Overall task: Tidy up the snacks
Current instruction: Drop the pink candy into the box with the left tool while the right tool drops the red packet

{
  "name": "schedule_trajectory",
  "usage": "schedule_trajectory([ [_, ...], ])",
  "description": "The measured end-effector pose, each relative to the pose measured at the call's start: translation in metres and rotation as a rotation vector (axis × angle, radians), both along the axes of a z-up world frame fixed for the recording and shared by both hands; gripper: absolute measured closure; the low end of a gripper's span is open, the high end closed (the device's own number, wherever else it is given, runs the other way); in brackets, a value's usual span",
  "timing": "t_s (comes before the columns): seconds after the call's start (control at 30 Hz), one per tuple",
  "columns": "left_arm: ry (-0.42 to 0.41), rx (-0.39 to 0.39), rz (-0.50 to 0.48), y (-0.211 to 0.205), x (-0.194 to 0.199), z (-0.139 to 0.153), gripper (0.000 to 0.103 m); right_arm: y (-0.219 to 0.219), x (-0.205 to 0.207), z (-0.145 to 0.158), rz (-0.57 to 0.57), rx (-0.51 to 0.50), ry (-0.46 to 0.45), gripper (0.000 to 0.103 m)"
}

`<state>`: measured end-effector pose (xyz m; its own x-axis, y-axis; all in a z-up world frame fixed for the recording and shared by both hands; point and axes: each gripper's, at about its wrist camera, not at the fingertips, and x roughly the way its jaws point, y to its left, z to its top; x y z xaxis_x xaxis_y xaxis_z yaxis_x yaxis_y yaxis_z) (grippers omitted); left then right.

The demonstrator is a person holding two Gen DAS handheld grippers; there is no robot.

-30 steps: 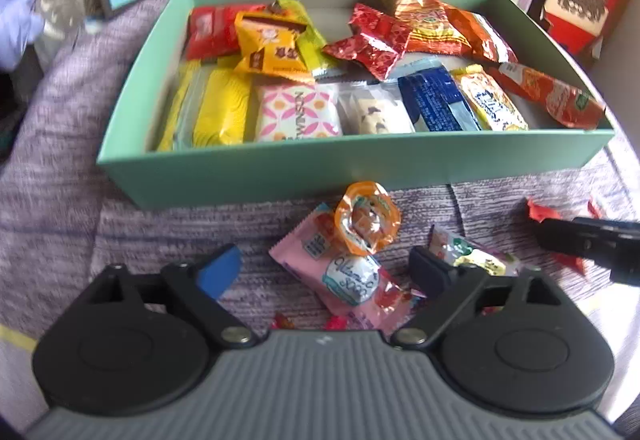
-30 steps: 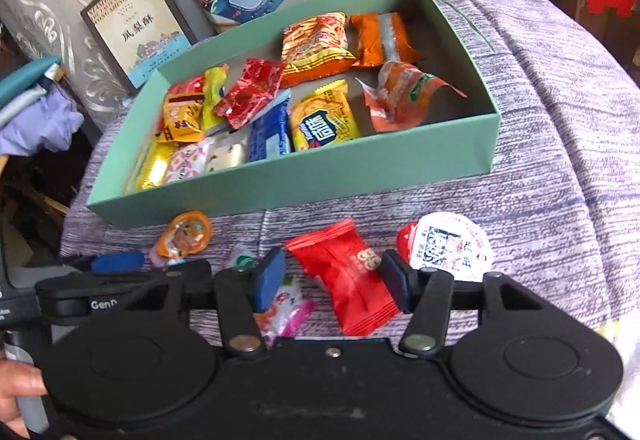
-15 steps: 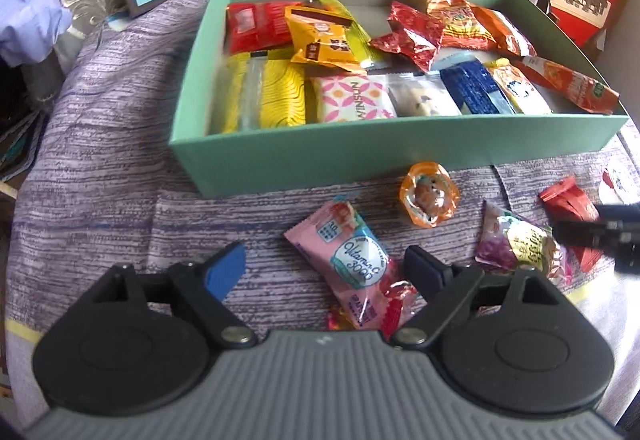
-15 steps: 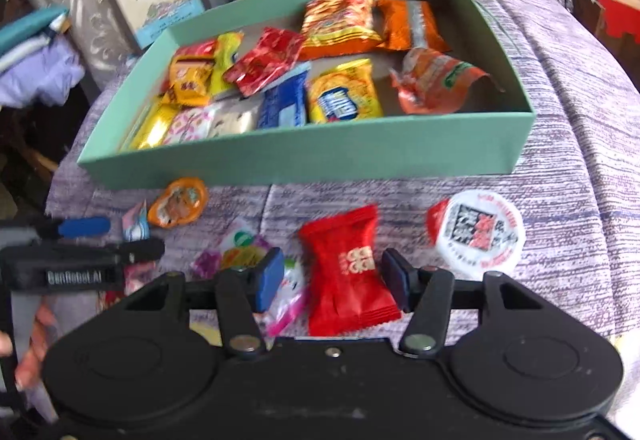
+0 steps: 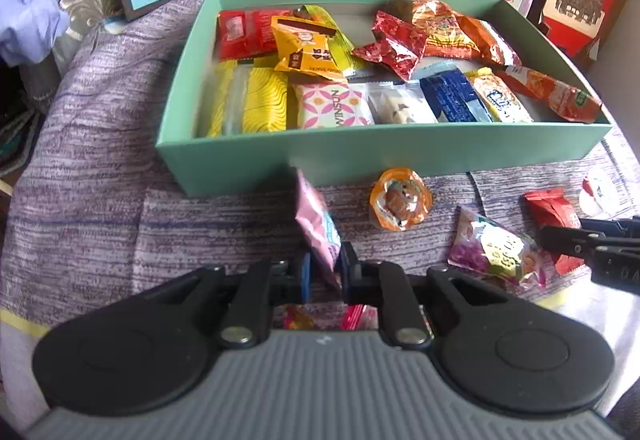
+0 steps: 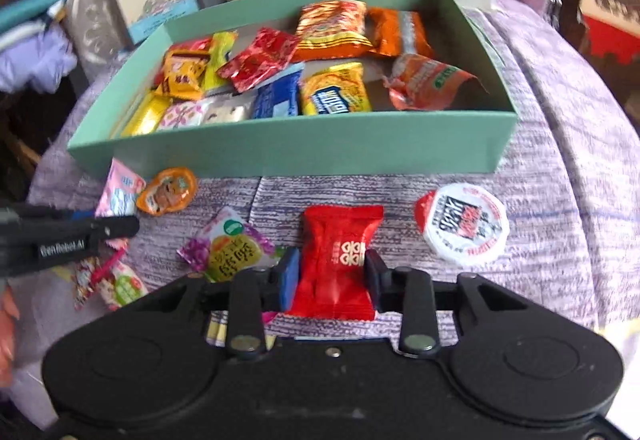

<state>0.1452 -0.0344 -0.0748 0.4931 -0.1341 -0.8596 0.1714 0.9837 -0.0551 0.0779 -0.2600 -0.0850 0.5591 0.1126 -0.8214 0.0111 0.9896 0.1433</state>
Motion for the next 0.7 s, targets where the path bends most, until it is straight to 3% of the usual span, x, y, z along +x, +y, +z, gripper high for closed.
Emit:
schedule_trajectory([
  [0.43,-0.054,-0.087,-0.016,0.020,-0.021,0.040,0.089,-0.006,-0.013,0.050,0.034,0.099,-0.082,0.069],
  [0.7,-0.151,-0.098,-0.043,0.007,0.034,0.078,0.089,0.008,0.048,0.084,0.069,0.140,-0.147,0.069],
])
